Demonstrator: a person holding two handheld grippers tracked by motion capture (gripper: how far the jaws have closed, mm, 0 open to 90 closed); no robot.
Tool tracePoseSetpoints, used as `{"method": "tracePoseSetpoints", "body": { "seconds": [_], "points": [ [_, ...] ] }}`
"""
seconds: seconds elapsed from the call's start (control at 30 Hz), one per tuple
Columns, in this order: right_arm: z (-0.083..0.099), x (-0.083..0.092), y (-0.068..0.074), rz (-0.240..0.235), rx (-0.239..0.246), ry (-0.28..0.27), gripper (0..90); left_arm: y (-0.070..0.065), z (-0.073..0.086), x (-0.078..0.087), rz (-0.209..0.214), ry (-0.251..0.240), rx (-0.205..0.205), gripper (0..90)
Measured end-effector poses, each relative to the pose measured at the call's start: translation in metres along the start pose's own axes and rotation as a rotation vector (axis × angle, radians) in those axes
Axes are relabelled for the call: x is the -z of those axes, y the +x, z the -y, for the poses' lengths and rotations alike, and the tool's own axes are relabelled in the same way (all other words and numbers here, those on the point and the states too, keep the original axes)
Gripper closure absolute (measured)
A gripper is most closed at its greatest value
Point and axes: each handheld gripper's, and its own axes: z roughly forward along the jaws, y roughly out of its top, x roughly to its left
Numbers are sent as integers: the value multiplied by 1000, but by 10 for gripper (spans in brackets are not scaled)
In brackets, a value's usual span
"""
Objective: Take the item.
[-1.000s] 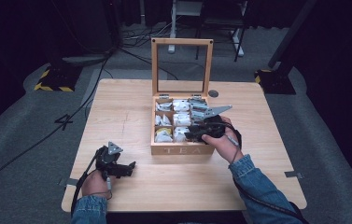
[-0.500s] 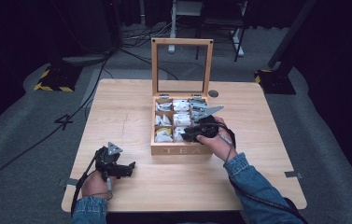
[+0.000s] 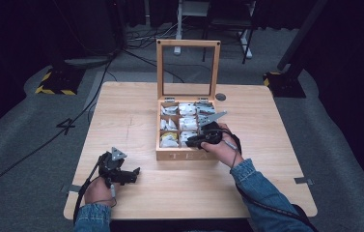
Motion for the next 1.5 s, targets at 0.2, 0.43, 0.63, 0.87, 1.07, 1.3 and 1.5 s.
{"method": "tracePoseSetpoints", "body": {
  "seconds": [0.2, 0.43, 0.63, 0.87, 1.07, 1.3, 1.5],
  "points": [
    [0, -3, 3, 18, 57, 41, 881, 0, 0, 0, 1, 0, 1, 0],
    [-1, 4, 5, 23, 70, 6, 900, 0, 0, 0, 0, 0, 0, 0],
    [-4, 15, 8, 42, 100, -71, 900, 0, 0, 0, -1, 0, -1, 0],
    [-6, 32, 12, 52, 117, -172, 900, 0, 0, 0, -1, 1, -2, 0],
    [-9, 44, 17, 57, 123, -216, 900, 0, 0, 0, -1, 1, -1, 0],
    [-10, 63, 23, 68, 127, -269, 900, 0, 0, 0, 0, 1, -3, 0],
    [-9, 74, 25, 71, 121, -298, 900, 0, 0, 0, 0, 1, -3, 0]
  ]
}}
